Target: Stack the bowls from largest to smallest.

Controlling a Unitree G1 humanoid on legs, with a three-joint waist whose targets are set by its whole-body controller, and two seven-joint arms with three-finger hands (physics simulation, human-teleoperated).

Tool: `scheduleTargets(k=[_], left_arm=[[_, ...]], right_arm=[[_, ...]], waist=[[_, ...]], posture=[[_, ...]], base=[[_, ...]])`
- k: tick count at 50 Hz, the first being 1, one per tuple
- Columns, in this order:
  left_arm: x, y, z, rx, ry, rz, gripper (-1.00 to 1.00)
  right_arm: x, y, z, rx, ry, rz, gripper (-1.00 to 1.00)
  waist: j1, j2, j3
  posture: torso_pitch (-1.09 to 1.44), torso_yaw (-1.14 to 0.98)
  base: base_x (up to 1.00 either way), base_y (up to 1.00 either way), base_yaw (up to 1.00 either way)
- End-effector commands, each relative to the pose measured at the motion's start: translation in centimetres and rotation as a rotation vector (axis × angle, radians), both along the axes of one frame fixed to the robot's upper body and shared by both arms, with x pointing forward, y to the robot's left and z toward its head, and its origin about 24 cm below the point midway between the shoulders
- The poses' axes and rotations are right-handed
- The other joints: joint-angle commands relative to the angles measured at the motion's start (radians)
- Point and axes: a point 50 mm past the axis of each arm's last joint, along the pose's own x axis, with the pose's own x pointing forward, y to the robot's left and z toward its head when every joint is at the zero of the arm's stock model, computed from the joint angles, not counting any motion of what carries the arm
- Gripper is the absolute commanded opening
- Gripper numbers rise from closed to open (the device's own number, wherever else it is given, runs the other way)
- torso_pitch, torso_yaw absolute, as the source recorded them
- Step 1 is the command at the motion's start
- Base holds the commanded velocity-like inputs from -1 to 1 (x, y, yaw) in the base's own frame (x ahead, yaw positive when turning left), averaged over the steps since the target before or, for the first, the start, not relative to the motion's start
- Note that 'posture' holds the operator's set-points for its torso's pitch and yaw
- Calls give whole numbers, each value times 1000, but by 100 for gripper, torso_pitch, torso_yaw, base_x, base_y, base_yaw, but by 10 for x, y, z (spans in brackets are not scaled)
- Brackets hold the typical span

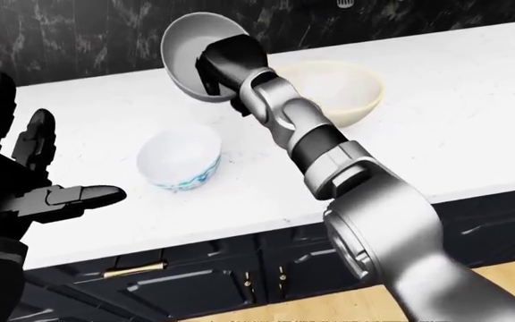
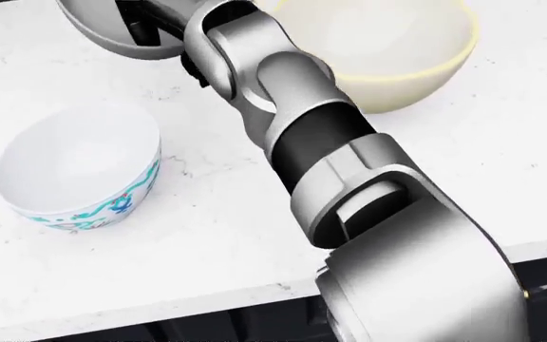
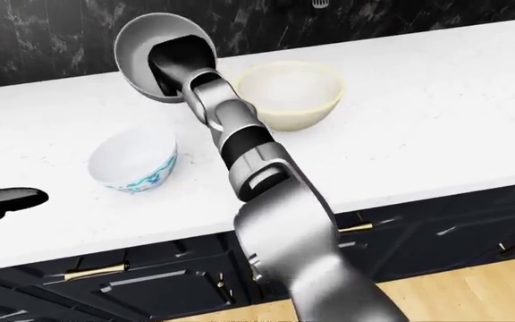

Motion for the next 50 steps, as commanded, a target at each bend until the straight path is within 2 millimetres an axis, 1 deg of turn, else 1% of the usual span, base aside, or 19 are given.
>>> scheduleTargets(k=[1, 4, 11, 13, 17, 22, 29, 35, 42, 47, 50], left_arm=[[-4, 0, 11, 28, -64, 10, 100], [-5, -1, 12, 29, -67, 9, 100], [-6, -6, 20, 32, -75, 3, 100], [-8, -5, 21, 32, -78, 5, 100], [-5, -7, 21, 33, -77, 3, 100], [-5, -9, 22, 35, -79, 0, 100], [-4, -12, 23, 38, -79, -4, 100], [-3, -14, 24, 38, -82, -6, 100], [-3, -15, 24, 35, -83, -8, 100], [-3, -15, 23, 34, -84, -7, 100], [-4, -18, 25, 35, -89, -15, 100]], right_arm=[[-6, 2, 38, 51, -104, 20, -100], [-8, 0, 54, 50, -103, 31, -100], [-6, -16, 72, 12, -73, 21, -100], [-6, -24, 79, 4, -51, 26, -100], [-5, -40, 91, -13, -32, 8, -100], [-6, -54, 102, -15, -11, -6, -100], [-7, -82, 119, -44, 50, -58, -100], [-15, -102, 138, -37, 84, -70, -100], [-18, -114, 128, -85, 224, -72, -100], [-21, -122, 132, -91, 249, -86, -100], [-22, -123, 132, -102, 258, -91, -100]], waist=[[-2, 9, -27], [-2, 8, -24], [-4, 5, -18], [-5, 5, -17], [-6, 3, -14], [-7, 3, -14], [-9, 0, -12], [-10, -4, -11], [-13, -7, -8], [-15, -6, -10], [-15, -6, -9]], posture=[[0, 0], [0, 0], [0, 0], [0, 0], [0, 0], [0, 0], [0, 0], [0, 0], [0, 0], [0, 0], [0, 0]], base=[[0, 0, 0], [0, 0, 0], [0, 0, 0], [0, 0, 0], [0, 0, 0], [0, 0, 0], [0, 0, 0], [0, 0, 0], [0, 0, 0], [0, 0, 0], [0, 0, 0]])
